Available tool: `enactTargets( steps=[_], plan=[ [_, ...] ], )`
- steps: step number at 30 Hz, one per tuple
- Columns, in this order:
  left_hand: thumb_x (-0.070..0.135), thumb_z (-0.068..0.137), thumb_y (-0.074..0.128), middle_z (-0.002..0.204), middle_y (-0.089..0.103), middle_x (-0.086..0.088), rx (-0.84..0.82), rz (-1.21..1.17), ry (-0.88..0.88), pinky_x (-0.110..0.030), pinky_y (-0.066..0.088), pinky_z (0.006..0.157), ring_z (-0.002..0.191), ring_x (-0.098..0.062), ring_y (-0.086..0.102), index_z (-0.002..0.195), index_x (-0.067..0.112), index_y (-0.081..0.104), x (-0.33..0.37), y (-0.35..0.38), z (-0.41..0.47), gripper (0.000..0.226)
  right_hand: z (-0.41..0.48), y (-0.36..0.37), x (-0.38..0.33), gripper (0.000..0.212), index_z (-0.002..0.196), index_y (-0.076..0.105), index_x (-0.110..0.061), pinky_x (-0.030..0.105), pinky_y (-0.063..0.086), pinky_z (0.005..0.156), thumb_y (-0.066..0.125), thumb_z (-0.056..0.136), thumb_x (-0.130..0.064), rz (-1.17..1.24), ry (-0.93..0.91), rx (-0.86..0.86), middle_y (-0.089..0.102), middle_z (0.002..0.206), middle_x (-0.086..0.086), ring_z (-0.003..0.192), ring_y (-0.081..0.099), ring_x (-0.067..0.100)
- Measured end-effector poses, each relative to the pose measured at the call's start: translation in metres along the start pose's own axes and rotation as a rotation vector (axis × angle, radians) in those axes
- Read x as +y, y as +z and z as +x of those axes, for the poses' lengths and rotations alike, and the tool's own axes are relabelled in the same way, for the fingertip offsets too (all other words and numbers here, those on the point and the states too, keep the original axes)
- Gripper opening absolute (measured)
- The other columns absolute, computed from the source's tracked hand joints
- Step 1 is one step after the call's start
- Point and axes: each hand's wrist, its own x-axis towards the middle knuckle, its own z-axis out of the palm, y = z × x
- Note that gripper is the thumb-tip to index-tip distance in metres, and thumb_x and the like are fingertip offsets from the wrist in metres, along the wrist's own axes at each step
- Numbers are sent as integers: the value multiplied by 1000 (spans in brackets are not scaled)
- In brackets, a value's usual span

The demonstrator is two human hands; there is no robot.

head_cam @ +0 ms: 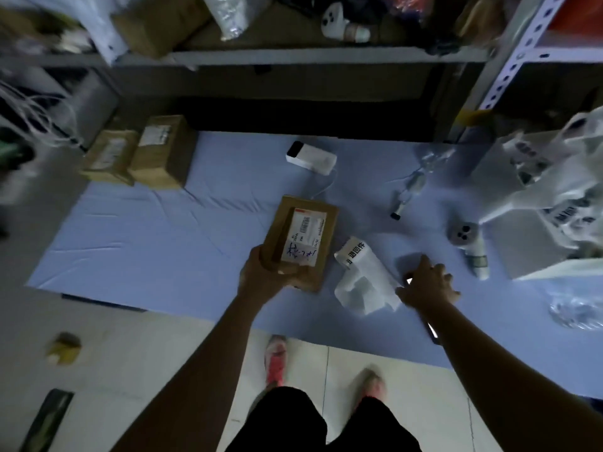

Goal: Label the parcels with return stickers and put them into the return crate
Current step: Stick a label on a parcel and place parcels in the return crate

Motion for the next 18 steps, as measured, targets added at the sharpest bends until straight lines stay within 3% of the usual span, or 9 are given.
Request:
enactTargets(
  steps=[5, 8, 14, 18],
  plan=[
    [59, 45, 96, 113, 68, 11, 59, -27, -42, -43, 59, 91, 104, -19, 67, 133, 33, 49, 1, 2, -18, 103, 13, 6, 19, 82, 143, 38, -8, 50, 45, 102, 76, 83, -49, 29, -4, 43, 43, 141, 17, 134, 43, 37],
    [54, 47, 97, 110, 66, 12, 67, -35, -48, -42, 57, 94, 105, -19, 64, 134, 31, 48, -1, 3, -22, 103, 15, 3, 28, 87, 139, 44, -7, 46, 48, 100, 82, 76, -53, -20, -30, 4, 47, 135, 18, 128, 49, 37],
    [59, 41, 97, 106, 67, 16, 57, -118, -42, -35, 59, 86, 100, -8, 65, 122, 35, 50, -6, 5, -20, 97, 18, -7, 29, 87, 129, 57, -11, 40, 55, 89, 89, 57, -47, -23, -31, -26, 63, 118, 16, 111, 62, 35],
    [45, 45, 100, 105, 70, 14, 38, -238, -10, -30, 61, 74, 95, -6, 68, 110, 37, 46, -11, 11, -21, 85, 14, -13, 16, 88, 135, 55, -14, 41, 53, 87, 87, 62, -53, 62, -3, 82, 63, 122, 16, 114, 61, 35]
  ],
)
